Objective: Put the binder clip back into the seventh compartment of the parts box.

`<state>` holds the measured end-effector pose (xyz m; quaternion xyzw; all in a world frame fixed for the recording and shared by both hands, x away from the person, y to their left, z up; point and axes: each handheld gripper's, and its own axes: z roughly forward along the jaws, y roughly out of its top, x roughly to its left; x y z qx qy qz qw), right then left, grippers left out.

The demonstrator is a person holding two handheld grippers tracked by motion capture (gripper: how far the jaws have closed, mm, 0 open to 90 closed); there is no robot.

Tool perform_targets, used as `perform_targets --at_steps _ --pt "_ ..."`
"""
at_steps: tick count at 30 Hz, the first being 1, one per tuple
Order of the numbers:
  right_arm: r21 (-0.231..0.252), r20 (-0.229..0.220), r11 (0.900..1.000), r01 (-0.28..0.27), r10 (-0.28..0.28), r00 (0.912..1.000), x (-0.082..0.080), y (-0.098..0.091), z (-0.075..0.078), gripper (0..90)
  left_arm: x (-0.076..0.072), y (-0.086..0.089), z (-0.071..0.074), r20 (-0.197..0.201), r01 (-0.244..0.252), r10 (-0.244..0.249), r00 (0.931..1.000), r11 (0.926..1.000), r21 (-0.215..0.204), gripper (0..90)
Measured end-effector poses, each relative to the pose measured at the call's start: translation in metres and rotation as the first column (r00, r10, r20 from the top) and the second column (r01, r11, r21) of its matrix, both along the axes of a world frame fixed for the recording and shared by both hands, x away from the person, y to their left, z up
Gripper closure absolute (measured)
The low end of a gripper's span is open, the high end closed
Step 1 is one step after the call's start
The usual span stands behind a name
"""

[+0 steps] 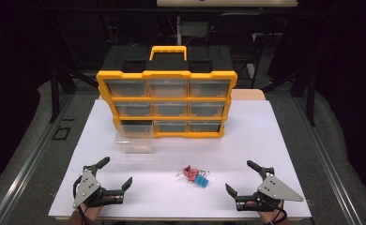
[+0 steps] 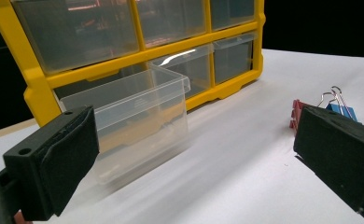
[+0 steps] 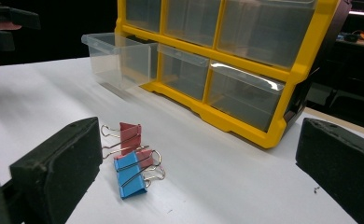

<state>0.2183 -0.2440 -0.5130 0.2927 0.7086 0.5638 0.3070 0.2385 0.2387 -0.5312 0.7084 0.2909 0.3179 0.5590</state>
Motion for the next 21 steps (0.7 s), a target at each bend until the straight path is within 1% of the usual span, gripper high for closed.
perform_targets --at_steps 5,7,13,16,21 --pt "-0.006 0.006 1.0000 -0.002 0.003 1.0000 0.000 0.000 0.000 0.0 -0.001 -0.002 0.000 -0.003 0.004 -0.004 1.0000 1.0000 0.008 0.0" --pt "-0.010 -0.004 0.9999 -0.002 0.002 1.0000 0.000 0.001 0.000 0.0 0.000 -0.002 0.000 -0.006 0.004 -0.004 1.0000 1.0000 0.007 0.0" --pt "-0.017 -0.009 0.9998 -0.006 0.006 0.9999 0.001 0.002 0.000 0.0 0.000 -0.005 0.000 -0.015 0.005 -0.005 0.9999 0.9998 0.020 0.0" --pt "-0.029 -0.008 0.9996 -0.007 0.006 1.0000 0.003 0.003 -0.001 0.0 0.002 -0.008 -0.001 -0.039 0.016 -0.015 0.9991 0.9996 0.025 0.0" --pt "-0.038 -0.021 0.9993 -0.007 0.006 0.9998 0.005 0.004 -0.002 0.0 0.008 -0.017 0.000 -0.065 0.035 -0.032 0.9974 0.9983 0.046 0.0"
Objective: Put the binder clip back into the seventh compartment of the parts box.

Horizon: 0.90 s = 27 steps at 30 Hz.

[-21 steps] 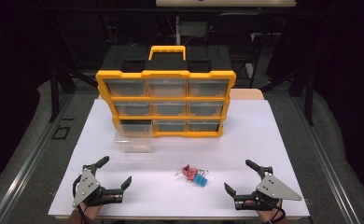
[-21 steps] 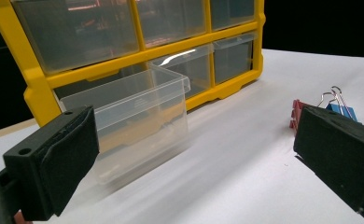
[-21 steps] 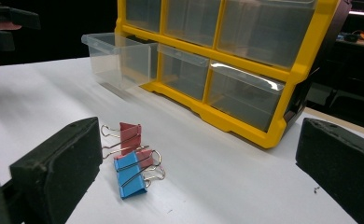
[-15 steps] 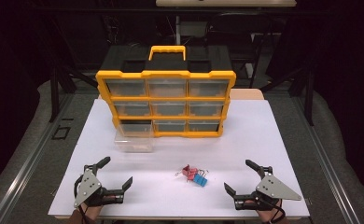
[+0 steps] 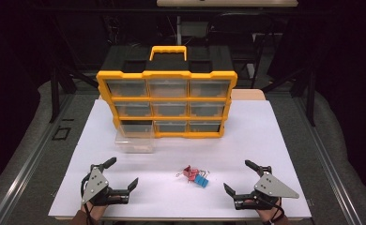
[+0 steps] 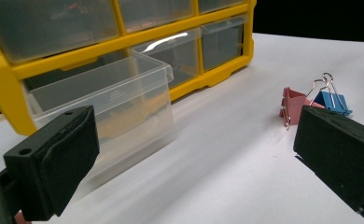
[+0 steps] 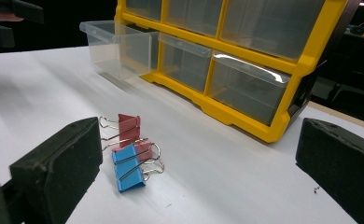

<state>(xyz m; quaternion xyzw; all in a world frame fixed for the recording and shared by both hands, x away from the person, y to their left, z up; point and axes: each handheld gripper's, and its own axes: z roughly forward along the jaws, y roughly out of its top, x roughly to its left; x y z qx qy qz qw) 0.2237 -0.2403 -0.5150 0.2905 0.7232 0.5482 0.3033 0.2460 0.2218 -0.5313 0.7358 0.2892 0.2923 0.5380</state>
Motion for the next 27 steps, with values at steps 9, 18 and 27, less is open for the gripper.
perform_targets --at_steps 9,18,27 --pt "-0.015 -0.012 0.9999 0.000 0.000 0.9999 0.002 0.001 -0.001 0.0 0.009 -0.031 -0.002 -0.066 0.078 -0.074 0.9951 0.9947 0.067 0.0" --pt "-0.026 -0.023 0.9997 0.002 -0.003 0.9997 0.004 0.000 -0.002 0.0 0.017 -0.054 -0.003 -0.121 0.145 -0.133 0.9836 0.9852 0.092 0.0" --pt "-0.024 -0.034 0.9997 0.003 -0.004 0.9994 0.005 -0.001 -0.002 0.0 0.026 -0.079 -0.005 -0.183 0.194 -0.167 0.9688 0.9709 0.140 0.0"
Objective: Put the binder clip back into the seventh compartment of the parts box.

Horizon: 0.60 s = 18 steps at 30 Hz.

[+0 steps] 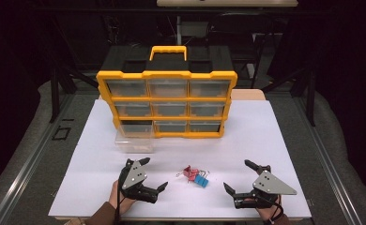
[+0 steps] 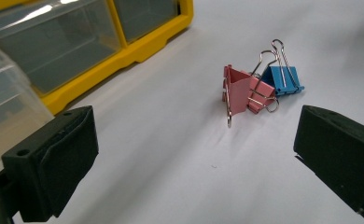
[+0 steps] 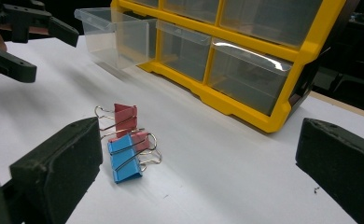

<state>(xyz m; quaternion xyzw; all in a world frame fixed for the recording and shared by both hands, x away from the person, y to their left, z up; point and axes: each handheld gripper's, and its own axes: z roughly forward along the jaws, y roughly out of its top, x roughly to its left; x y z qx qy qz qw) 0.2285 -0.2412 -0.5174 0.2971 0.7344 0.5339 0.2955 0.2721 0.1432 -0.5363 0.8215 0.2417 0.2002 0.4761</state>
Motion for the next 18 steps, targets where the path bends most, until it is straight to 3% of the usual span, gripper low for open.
perform_targets --at_steps 5,6,11,18 --pt "-0.008 0.001 1.0000 -0.004 0.004 1.0000 0.000 0.001 0.000 0.0 0.004 -0.011 -0.002 -0.023 0.016 -0.015 0.9996 0.9990 0.041 0.0" --pt "-0.007 -0.004 1.0000 -0.003 0.003 1.0000 0.001 0.001 0.000 0.0 0.008 -0.015 -0.003 -0.053 0.019 -0.015 0.9985 0.9979 0.062 0.0" --pt "-0.007 -0.009 1.0000 -0.004 0.004 0.9999 0.001 0.000 -0.001 0.0 0.015 -0.022 -0.004 -0.089 0.025 -0.017 0.9959 0.9957 0.089 0.0" --pt "-0.017 -0.019 0.9998 -0.005 0.005 0.9998 0.002 0.002 -0.001 0.0 0.020 -0.032 -0.006 -0.111 0.035 -0.021 0.9936 0.9921 0.120 0.0"
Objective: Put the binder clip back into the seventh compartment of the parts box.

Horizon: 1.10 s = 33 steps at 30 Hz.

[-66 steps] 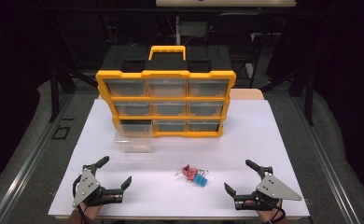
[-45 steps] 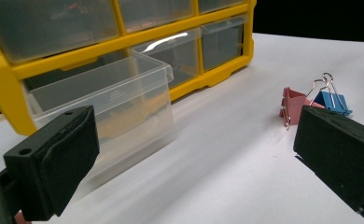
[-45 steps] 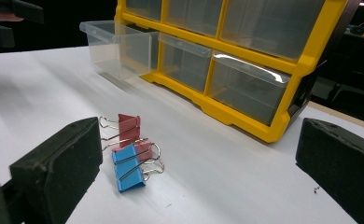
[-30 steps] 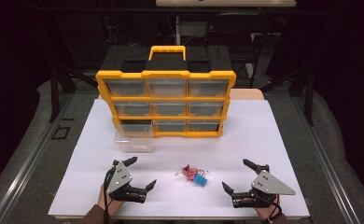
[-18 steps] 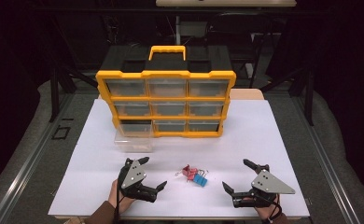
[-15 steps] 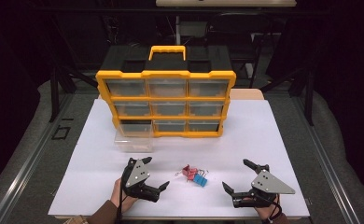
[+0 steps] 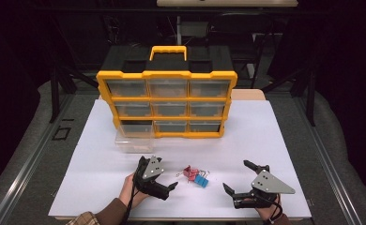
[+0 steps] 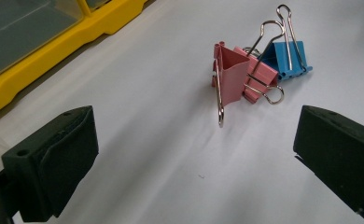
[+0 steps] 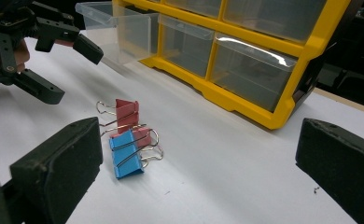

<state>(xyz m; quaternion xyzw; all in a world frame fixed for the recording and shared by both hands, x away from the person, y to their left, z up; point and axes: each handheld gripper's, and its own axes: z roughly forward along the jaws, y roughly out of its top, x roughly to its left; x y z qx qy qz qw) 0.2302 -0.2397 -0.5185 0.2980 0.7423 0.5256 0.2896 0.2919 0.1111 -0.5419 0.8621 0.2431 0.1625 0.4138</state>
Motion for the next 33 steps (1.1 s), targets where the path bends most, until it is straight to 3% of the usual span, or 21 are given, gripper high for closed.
perform_targets --at_steps 8,10,13,14,18,21,28,33 --pt "-0.003 -0.004 1.0000 0.001 -0.001 1.0000 0.000 0.000 0.000 0.1 0.002 -0.010 -0.002 -0.011 0.008 -0.008 0.9999 0.9995 0.031 2.0" --pt "-0.010 -0.009 1.0000 0.001 -0.001 1.0000 0.001 0.000 0.000 1.0 0.002 -0.011 -0.001 -0.004 0.028 -0.028 0.9996 0.9992 0.028 15.7" --pt "-0.010 -0.020 0.9999 0.005 -0.005 0.9998 0.002 0.001 -0.001 1.0 0.002 -0.013 -0.001 -0.003 0.030 -0.030 0.9995 0.9992 0.025 18.1" --pt "-0.005 -0.013 1.0000 0.002 -0.002 0.9999 0.002 0.000 -0.001 1.0 0.002 -0.015 -0.001 -0.001 0.030 -0.030 0.9995 0.9991 0.031 26.4" --pt "-0.004 -0.019 1.0000 0.005 -0.005 0.9998 0.002 0.000 -0.001 1.0 0.002 -0.017 -0.002 -0.001 0.024 -0.024 0.9997 0.9991 0.035 33.4" --pt "-0.011 -0.016 0.9999 0.002 -0.003 0.9999 0.001 0.000 -0.001 1.0 0.002 -0.020 -0.005 -0.013 0.022 -0.021 0.9997 0.9984 0.051 45.7" --pt "-0.018 -0.023 0.9998 -0.001 0.001 0.9997 0.002 0.001 -0.001 1.1 0.005 -0.021 -0.008 -0.037 0.033 -0.032 0.9988 0.9986 0.041 57.2" --pt "-0.021 -0.023 0.9998 -0.003 0.002 0.9997 0.002 0.001 -0.001 1.1 0.005 -0.026 -0.012 -0.050 0.049 -0.046 0.9977 0.9969 0.062 66.3"
